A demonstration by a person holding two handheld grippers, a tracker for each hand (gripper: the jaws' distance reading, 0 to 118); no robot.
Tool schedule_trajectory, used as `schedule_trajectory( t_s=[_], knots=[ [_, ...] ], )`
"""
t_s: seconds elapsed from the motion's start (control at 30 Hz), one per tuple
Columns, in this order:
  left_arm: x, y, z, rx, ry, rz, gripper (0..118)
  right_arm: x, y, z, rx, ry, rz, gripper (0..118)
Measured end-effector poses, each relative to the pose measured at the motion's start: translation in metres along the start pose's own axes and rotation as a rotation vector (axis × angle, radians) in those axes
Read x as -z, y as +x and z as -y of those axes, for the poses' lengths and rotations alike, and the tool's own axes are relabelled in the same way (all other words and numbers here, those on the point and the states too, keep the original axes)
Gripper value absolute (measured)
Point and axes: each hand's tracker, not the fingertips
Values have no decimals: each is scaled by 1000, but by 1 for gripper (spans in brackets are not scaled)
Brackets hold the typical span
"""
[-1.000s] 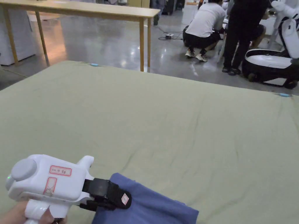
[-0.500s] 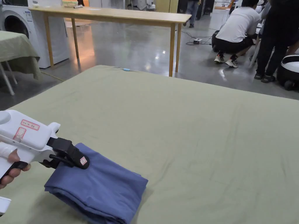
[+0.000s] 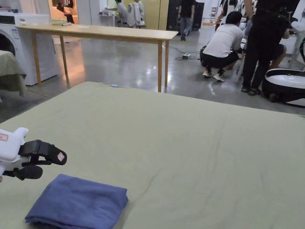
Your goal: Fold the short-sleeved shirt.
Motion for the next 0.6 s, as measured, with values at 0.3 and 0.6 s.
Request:
schedule_trajectory(
  t_s=[0.3, 0.6],
  knots=[
    [24, 180, 69, 341, 218, -87, 5, -10, -73, -33, -456, 263, 450, 1],
    [85, 362, 208, 628, 745, -227, 5, 14, -128, -19, -793, 588, 834, 1]
  ],
)
